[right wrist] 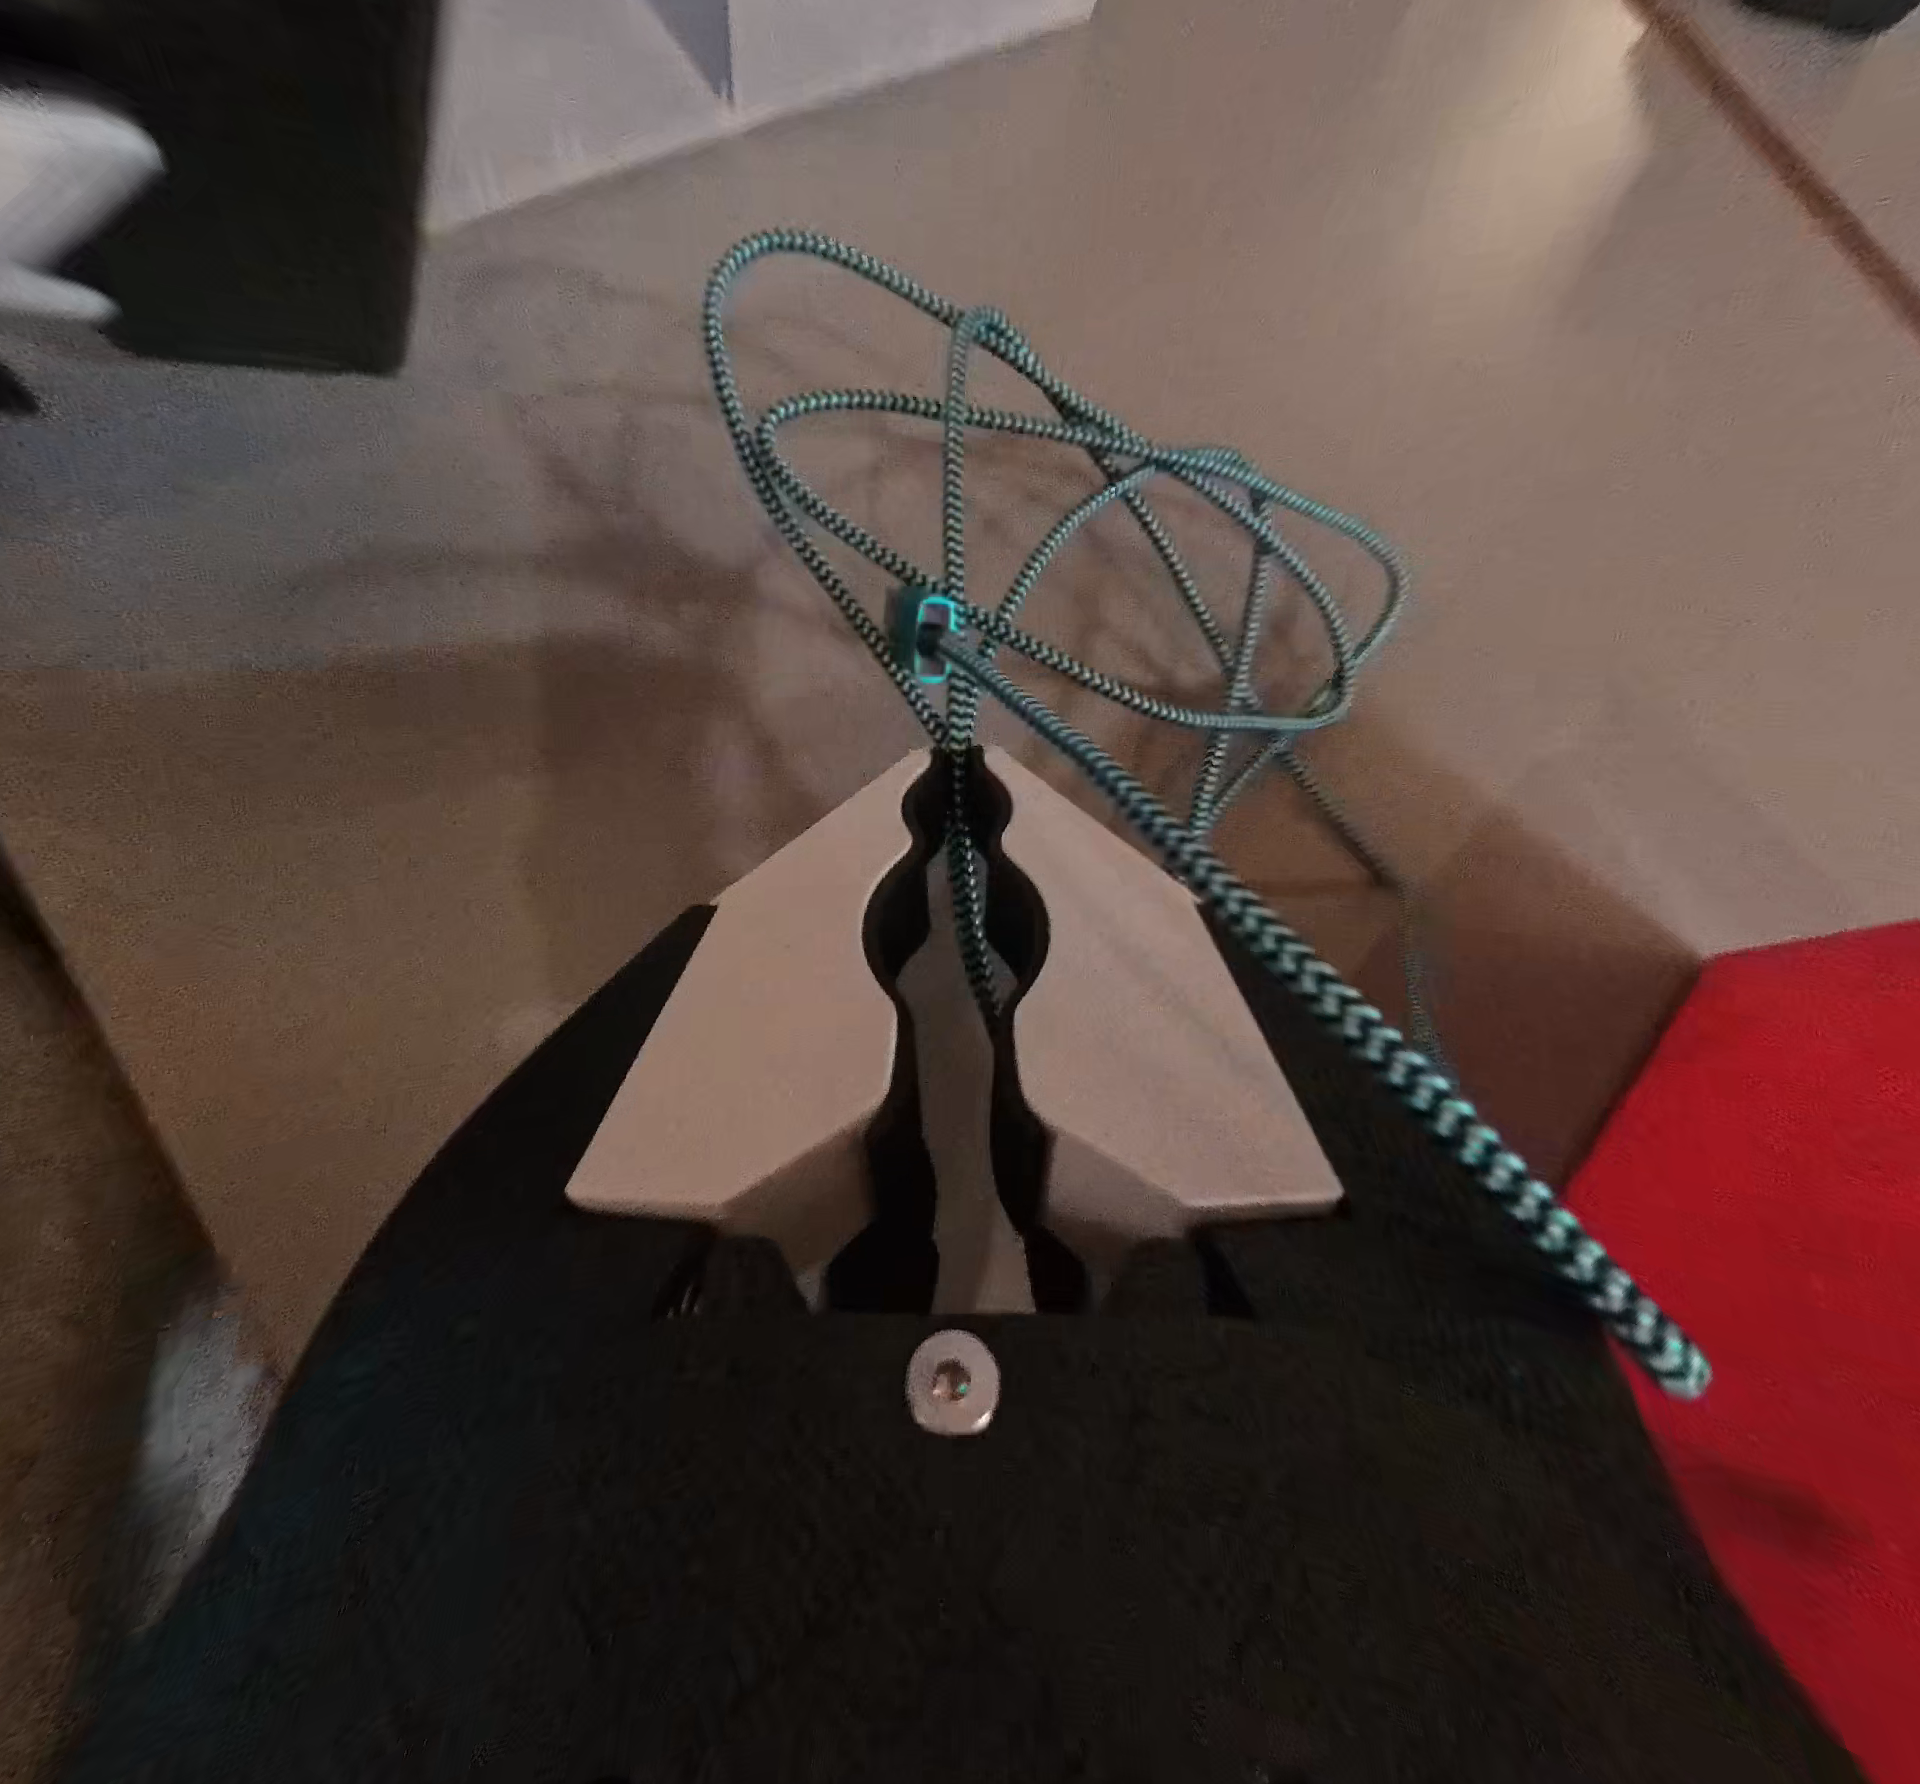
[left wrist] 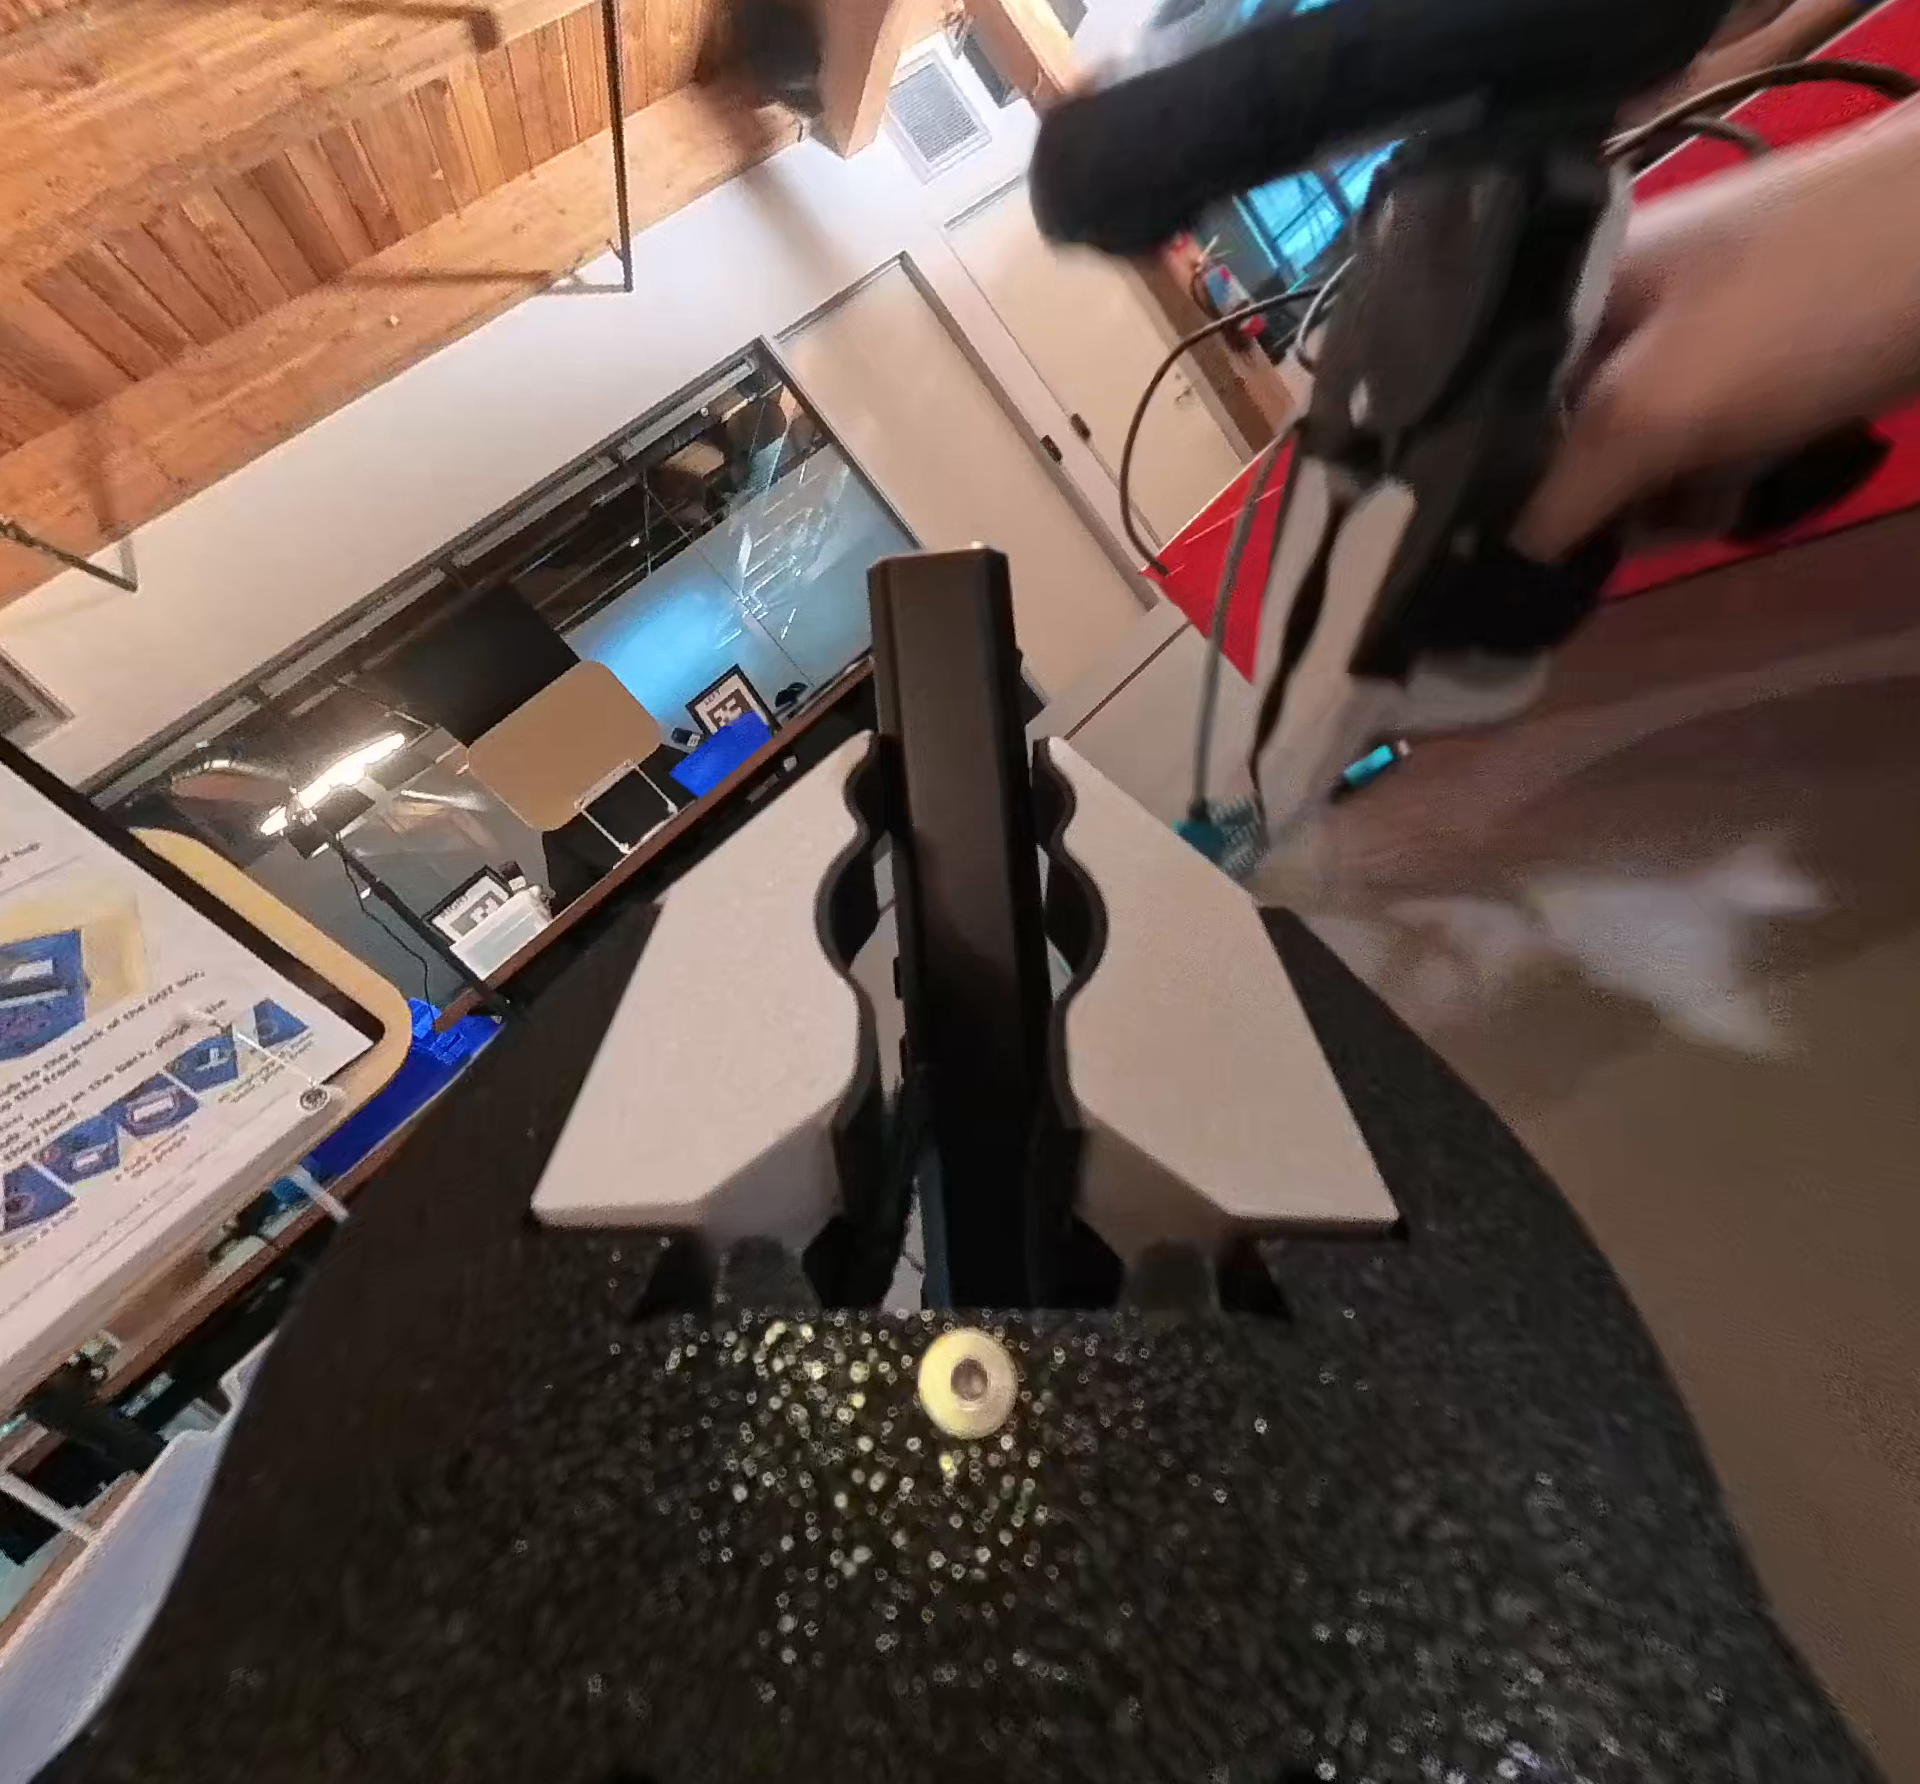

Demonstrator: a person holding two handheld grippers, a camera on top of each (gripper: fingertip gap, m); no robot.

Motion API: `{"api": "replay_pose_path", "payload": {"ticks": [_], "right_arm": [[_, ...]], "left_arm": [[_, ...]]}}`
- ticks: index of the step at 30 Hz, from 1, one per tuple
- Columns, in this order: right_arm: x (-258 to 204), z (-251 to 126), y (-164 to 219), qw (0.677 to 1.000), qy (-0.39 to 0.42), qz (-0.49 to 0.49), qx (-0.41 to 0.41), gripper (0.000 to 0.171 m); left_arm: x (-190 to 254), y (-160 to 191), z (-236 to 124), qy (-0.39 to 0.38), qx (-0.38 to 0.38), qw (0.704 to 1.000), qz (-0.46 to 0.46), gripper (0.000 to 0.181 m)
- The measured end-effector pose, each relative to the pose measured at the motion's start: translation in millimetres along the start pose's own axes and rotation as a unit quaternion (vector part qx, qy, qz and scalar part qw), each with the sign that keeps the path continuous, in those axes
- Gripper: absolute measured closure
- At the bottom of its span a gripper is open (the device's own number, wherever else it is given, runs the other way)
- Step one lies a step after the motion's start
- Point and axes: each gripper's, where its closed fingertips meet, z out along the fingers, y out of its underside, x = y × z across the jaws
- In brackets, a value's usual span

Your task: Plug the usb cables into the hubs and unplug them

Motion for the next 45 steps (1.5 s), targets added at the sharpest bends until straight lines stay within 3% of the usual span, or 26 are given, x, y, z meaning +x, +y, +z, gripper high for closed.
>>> {"api": "replay_pose_path", "payload": {"ticks": [8,12,15,20,22,28,33,38,41,45], "right_arm": [[39,-173,-85,0.981,0.109,-0.062,0.151,0.171],[55,-253,-86,0.973,0.149,-0.11,0.137,0.17],[66,-283,-56,0.975,0.149,-0.143,0.086,0.17],[96,-287,24,0.979,0.159,-0.126,-0.027,0.17],[102,-280,55,0.985,0.127,-0.098,-0.069,0.17],[119,-224,121,0.978,0.042,-0.059,-0.195,0.17],[131,-179,165,0.952,0.012,-0.068,-0.299,0.17],[122,-168,181,0.95,-0.016,-0.035,-0.311,0.167],[101,-185,174,0.95,-0.049,-0.005,-0.307,0.13],[90,-234,169,0.939,-0.018,-0.004,-0.343,0.12]], "left_arm": [[9,-1,0,0.015,0.003,1.0,0.018,0.156],[11,0,0,0.016,0.002,1.0,0.021,0.156],[12,1,1,0.019,0.001,1.0,0.022,0.156],[15,2,2,0.023,-0.001,0.999,0.027,0.156],[16,2,2,0.025,-0.001,0.999,0.028,0.156],[22,2,4,0.04,-0.002,0.999,0.032,0.156],[21,2,4,0.04,0.0,0.999,0.032,0.156],[23,2,5,0.046,-0.001,0.998,0.034,0.156],[26,2,5,0.052,-0.004,0.998,0.04,0.156],[29,3,7,0.058,-0.007,0.997,0.048,0.156]]}}
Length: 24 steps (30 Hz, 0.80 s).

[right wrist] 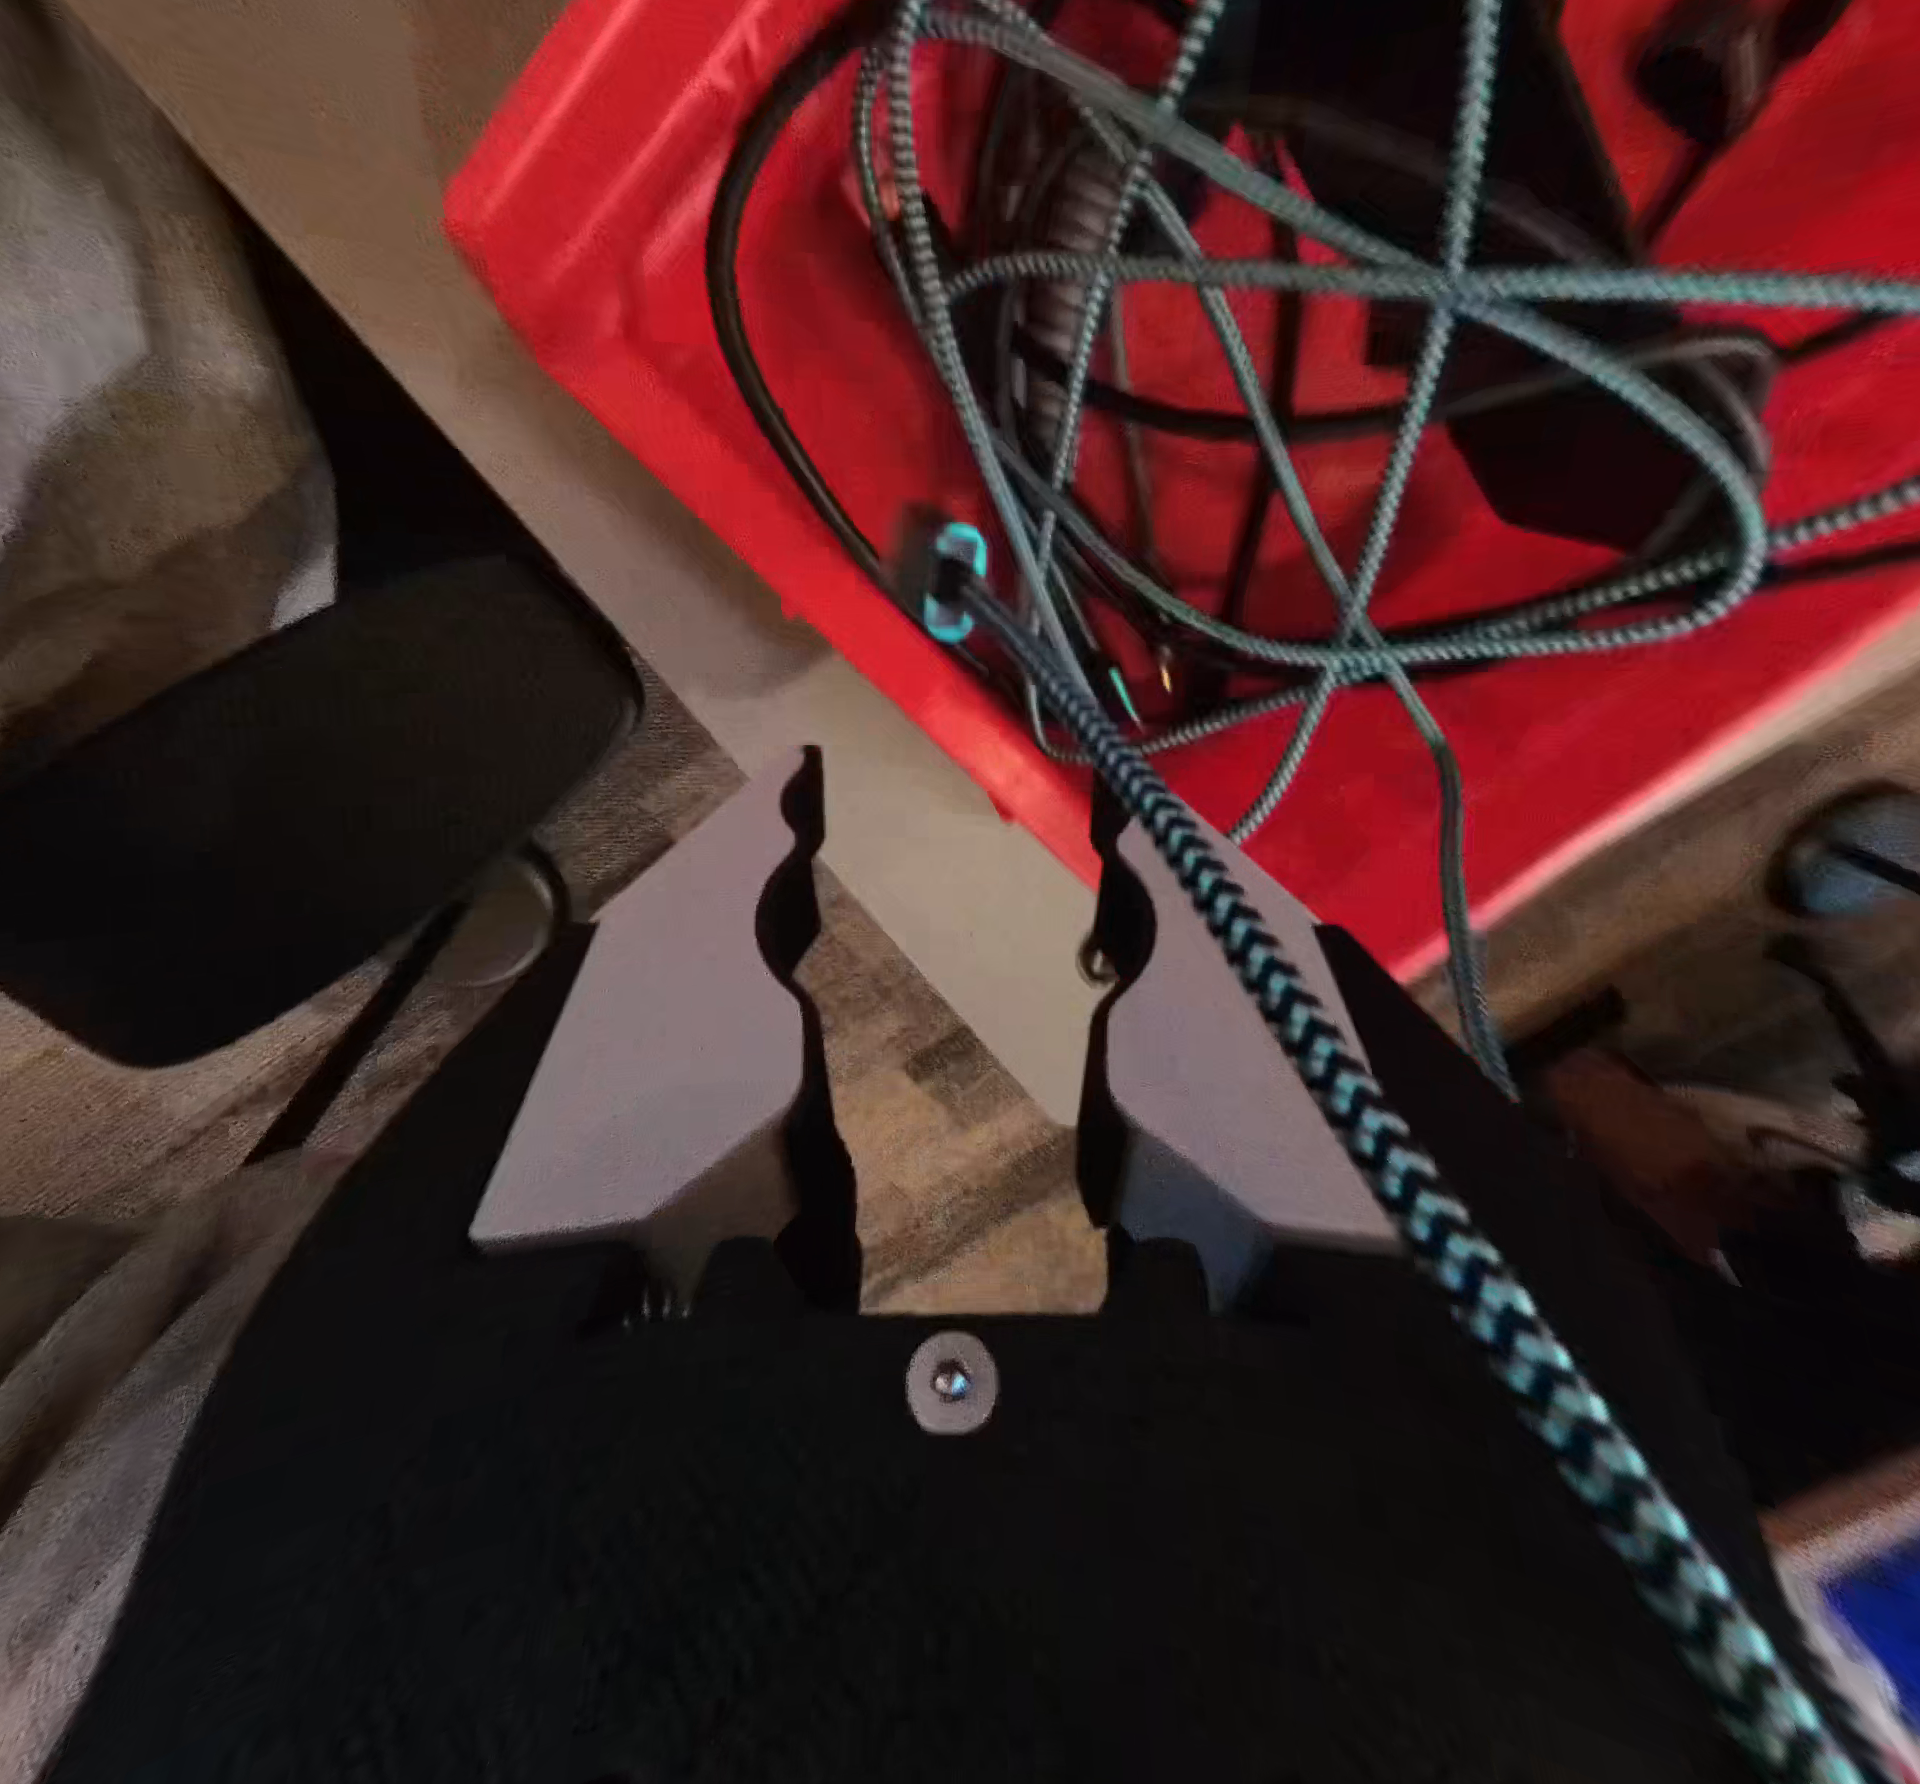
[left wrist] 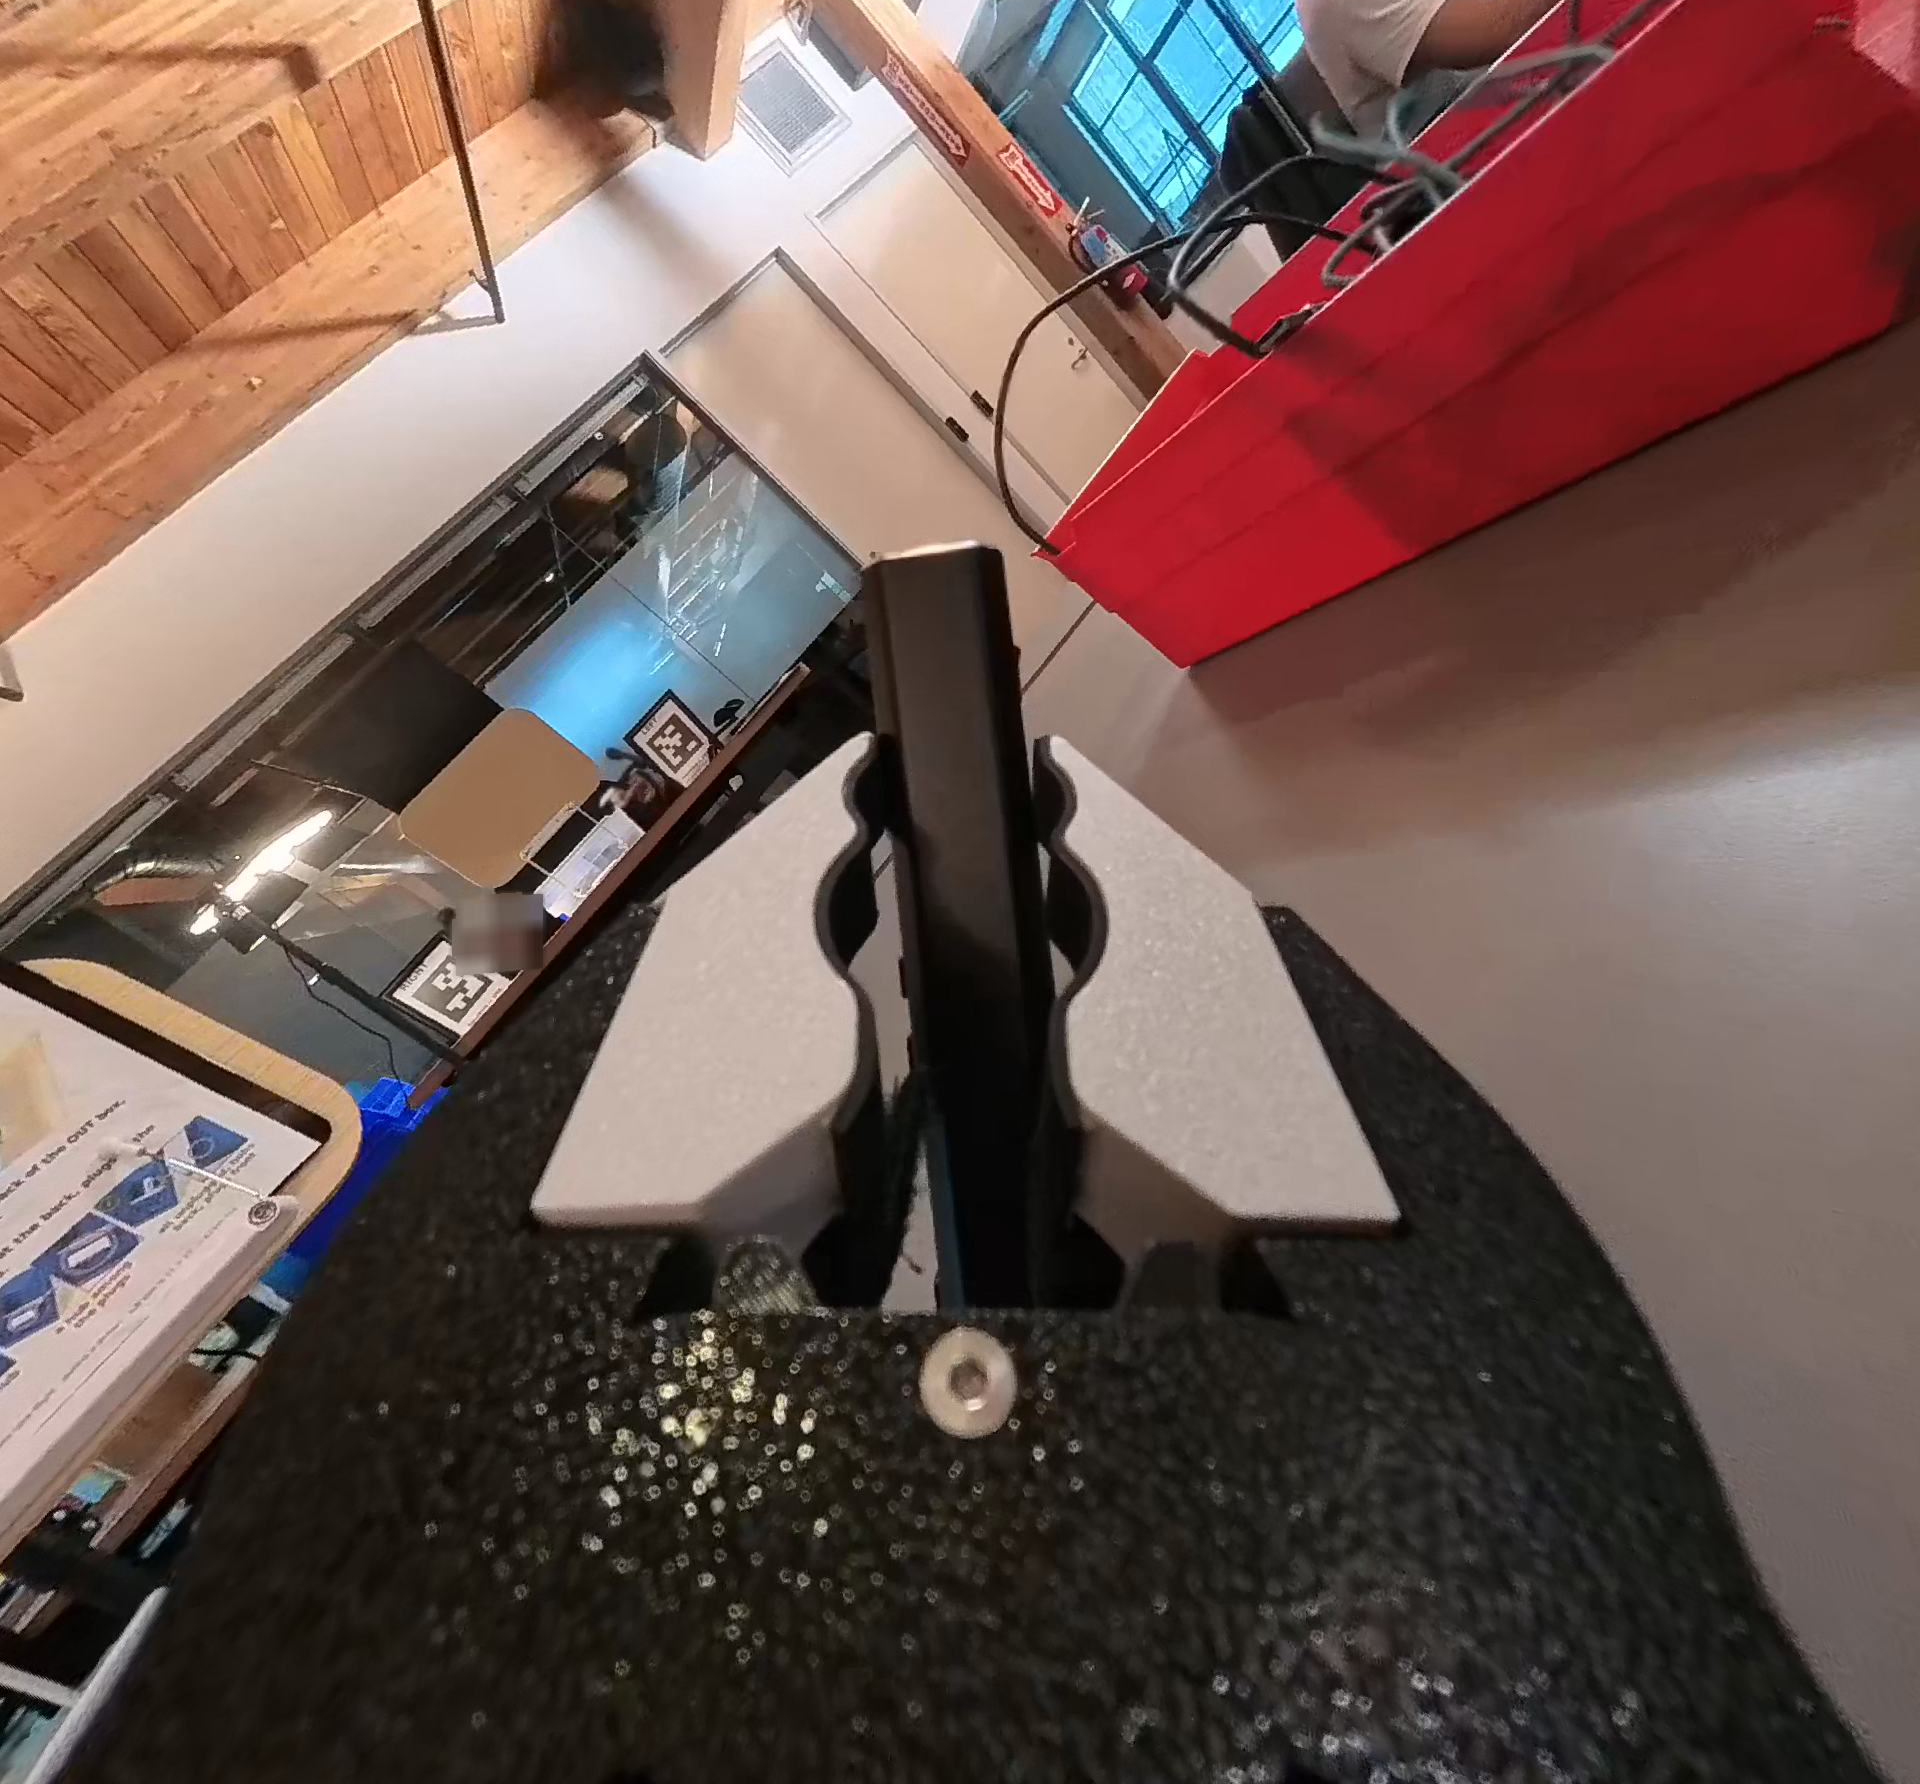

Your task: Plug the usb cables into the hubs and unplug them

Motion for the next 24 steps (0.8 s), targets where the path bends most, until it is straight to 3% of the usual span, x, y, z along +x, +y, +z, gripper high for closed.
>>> {"api": "replay_pose_path", "payload": {"ticks": [3,6,9,12,15,19,24], "right_arm": [[5,-44,8,0.995,0.093,0.018,0.028,0.118],[-5,-86,-24,0.974,0.18,-0.03,0.132,0.117],[-19,-102,-60,0.946,0.246,-0.109,0.184,0.117],[-4,-97,-76,0.936,0.282,-0.127,0.169,0.118],[-1,-89,-101,0.935,0.259,-0.137,0.202,0.113],[-83,-81,-174,0.885,0.161,-0.275,0.341,0.107],[-136,-34,-218,0.829,0.205,-0.42,0.306,0.093]], "left_arm": [[3,0,1,0.007,-0.001,1.0,0.004,0.156],[7,-1,3,0.017,-0.002,1.0,0.012,0.156],[11,-1,4,0.024,-0.006,0.999,0.026,0.156],[15,-1,5,0.03,-0.008,0.999,0.039,0.156],[18,-2,6,0.036,-0.008,0.998,0.049,0.156],[27,-7,6,0.055,0.006,0.996,0.069,0.156],[45,-16,3,0.096,0.031,0.99,0.095,0.156]]}}
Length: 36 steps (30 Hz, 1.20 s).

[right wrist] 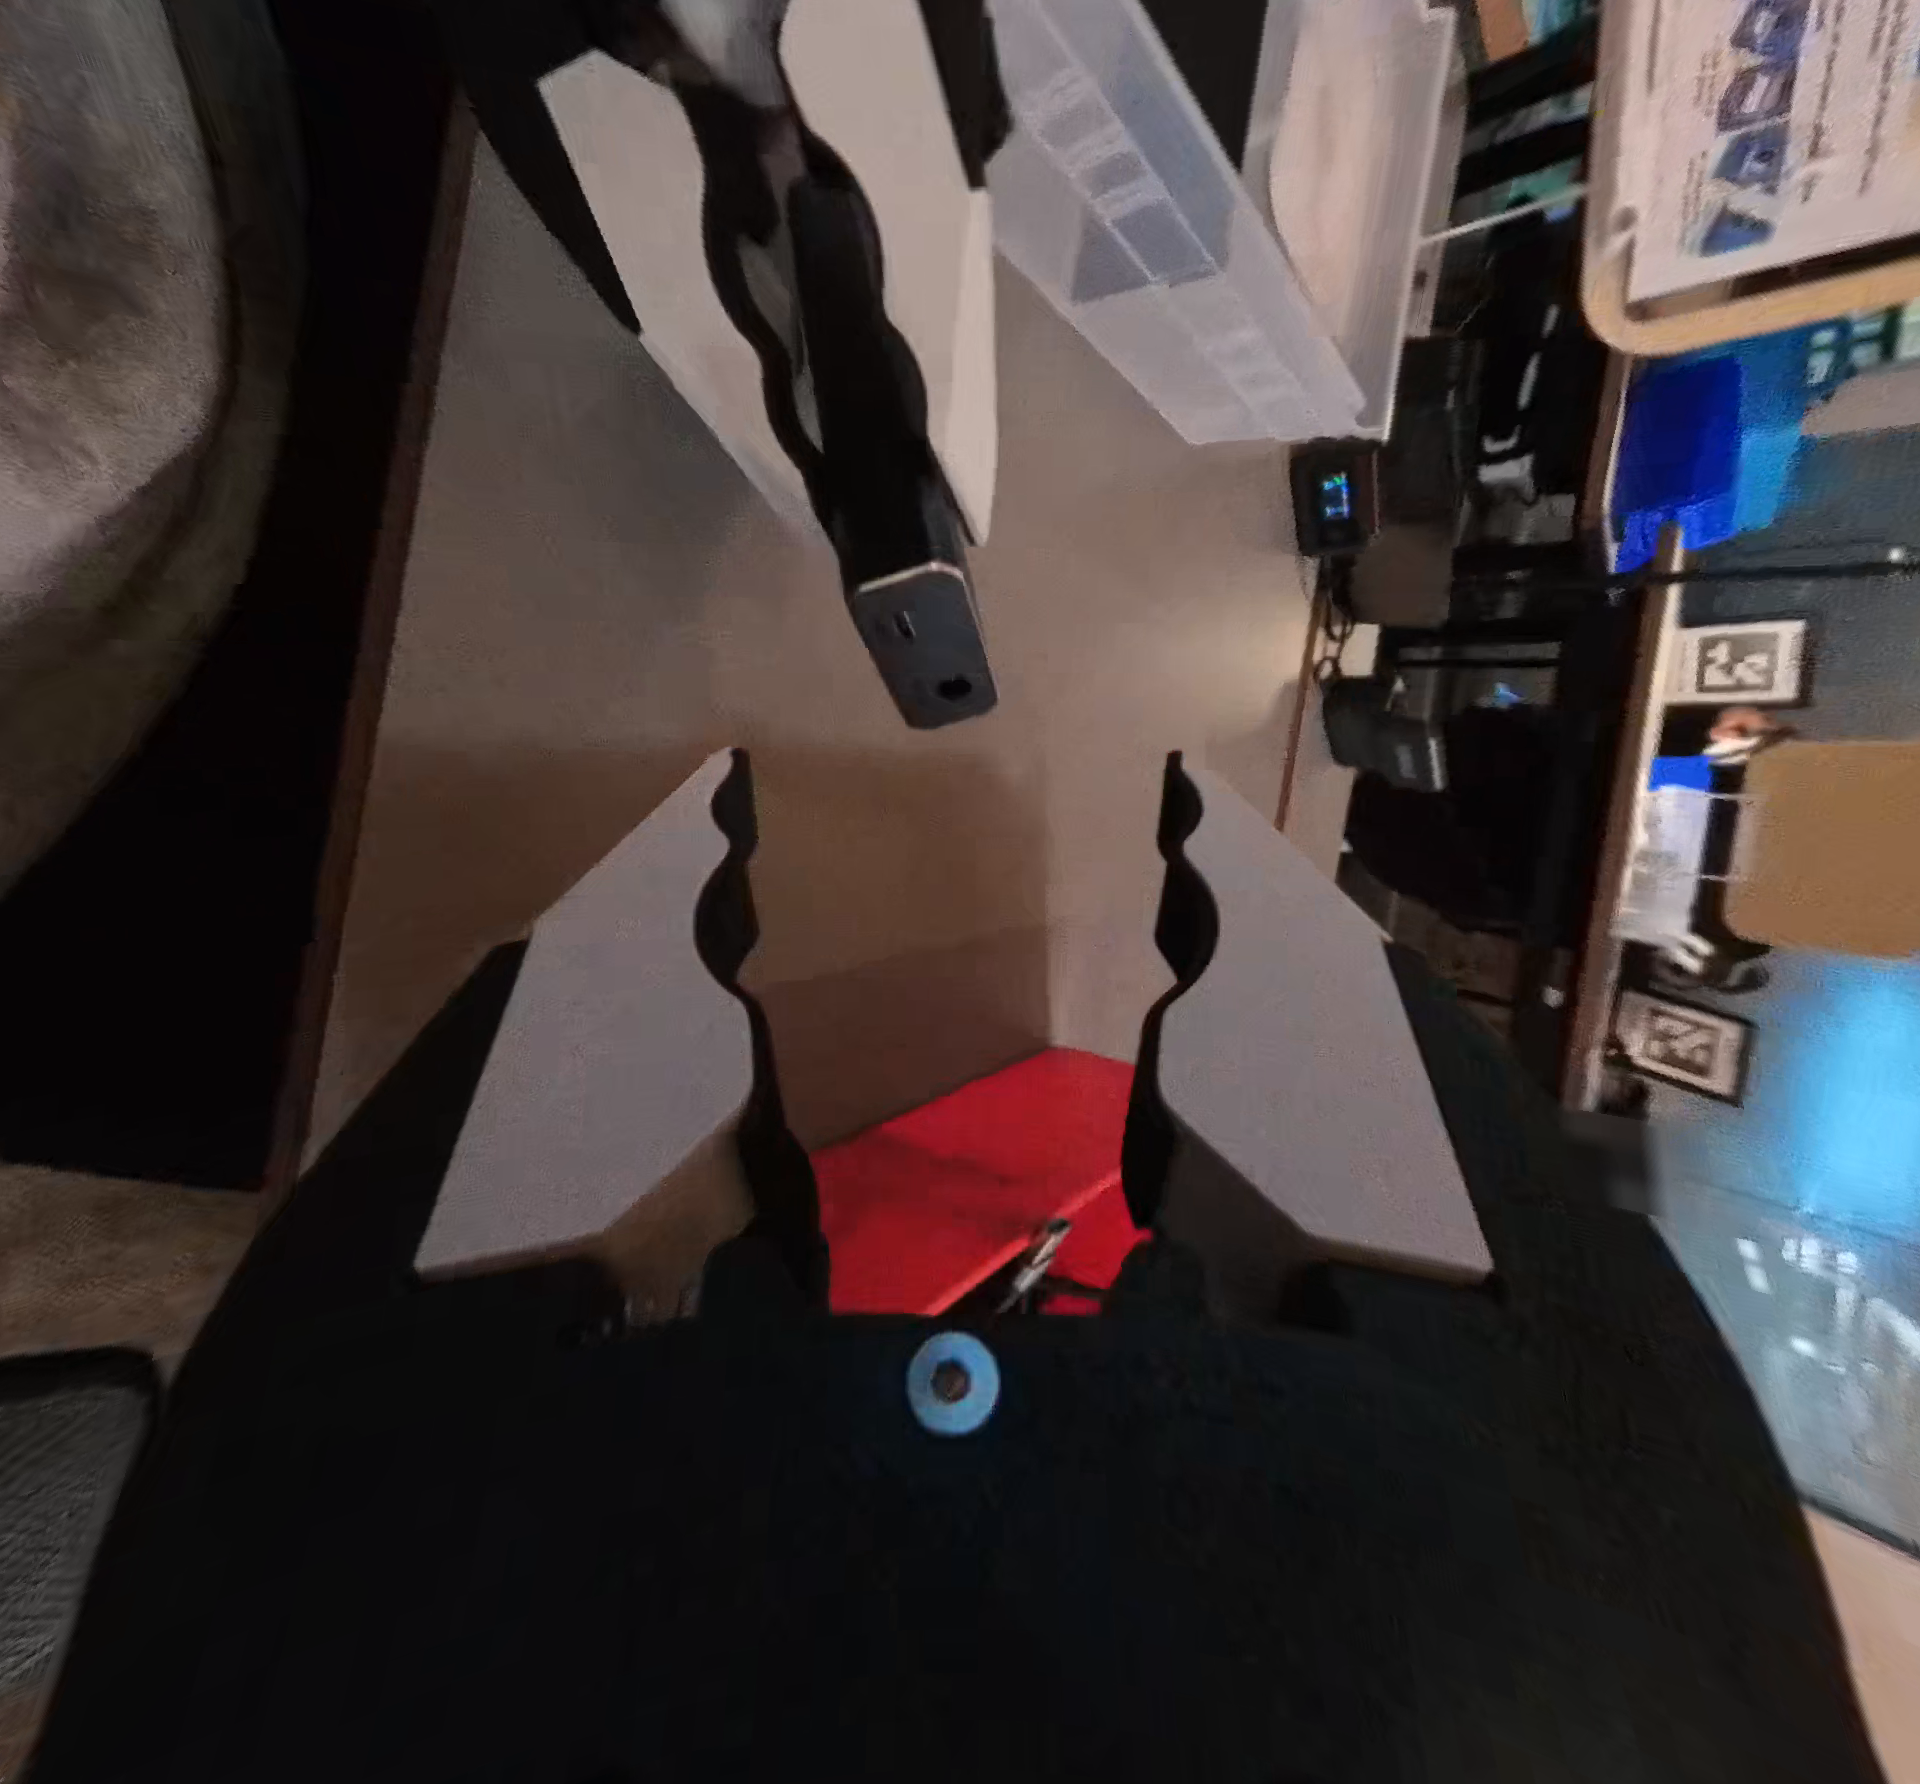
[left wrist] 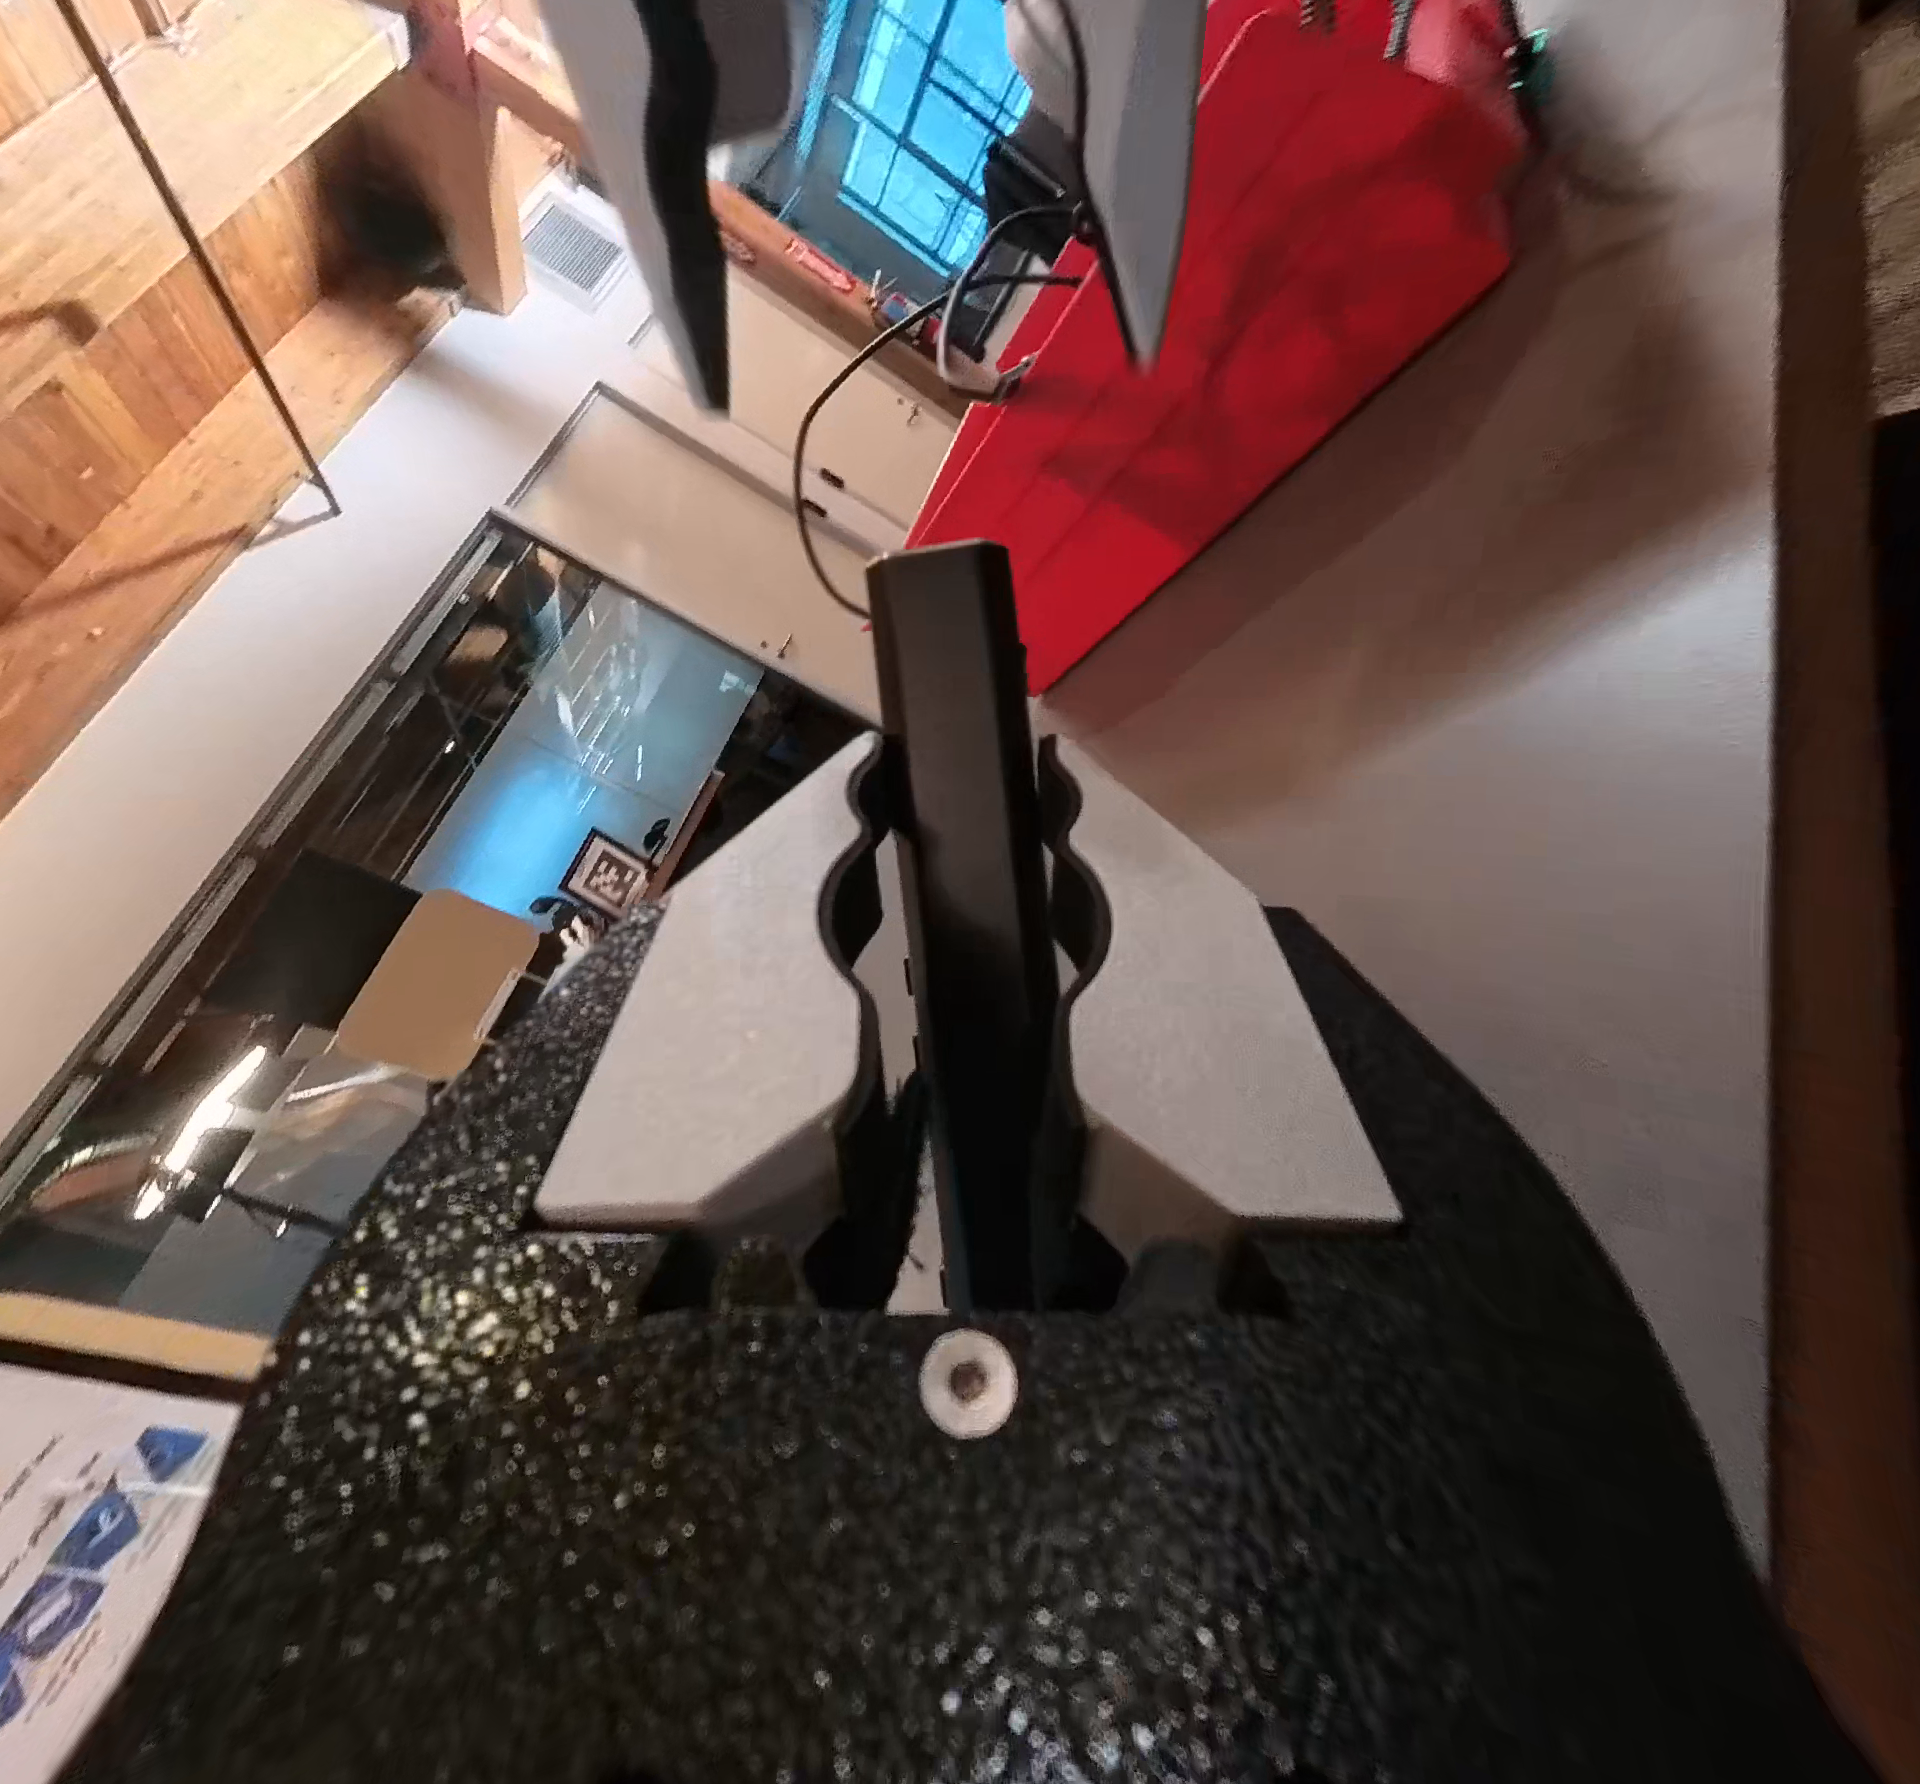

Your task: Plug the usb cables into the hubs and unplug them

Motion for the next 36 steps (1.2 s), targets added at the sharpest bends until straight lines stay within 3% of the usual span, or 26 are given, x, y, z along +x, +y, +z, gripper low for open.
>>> {"api": "replay_pose_path", "payload": {"ticks": [5,8,9,11,13,16,23,28,32,36], "right_arm": [[-18,44,4,0.991,0.003,-0.114,-0.07,0.1],[-23,54,-1,0.987,0.012,-0.149,-0.056,0.122],[-25,55,-3,0.987,0.014,-0.155,-0.049,0.143],[-22,54,-5,0.988,0.029,-0.15,-0.039,0.145],[-23,51,-3,0.991,0.02,-0.125,-0.036,0.145],[-6,38,12,0.992,0.042,-0.106,-0.057,0.145],[88,-55,85,0.975,0.162,0.006,-0.152,0.145],[104,-90,167,0.942,0.091,0.059,-0.318,0.145],[89,-72,218,0.895,-0.039,0.03,-0.443,0.146],[86,-39,246,0.862,-0.117,-0.014,-0.494,0.145]], "left_arm": [[10,-8,-1,0.026,0.02,0.999,0.009,0.156],[13,-10,-1,0.035,0.028,0.999,0.011,0.156],[14,-10,-1,0.038,0.029,0.999,0.014,0.156],[13,-12,-1,0.024,0.038,0.998,0.032,0.154],[2,-25,-6,-0.023,0.075,0.996,0.044,0.133],[-29,-26,-16,-0.107,0.083,0.991,0.015,0.108],[-43,-14,-17,-0.123,0.073,0.989,-0.047,0.114],[-34,-12,-10,-0.108,0.053,0.993,-0.02,0.122],[-32,-8,-7,-0.105,0.041,0.993,-0.018,0.124],[-30,-6,-6,-0.098,0.037,0.994,-0.022,0.127]]}}
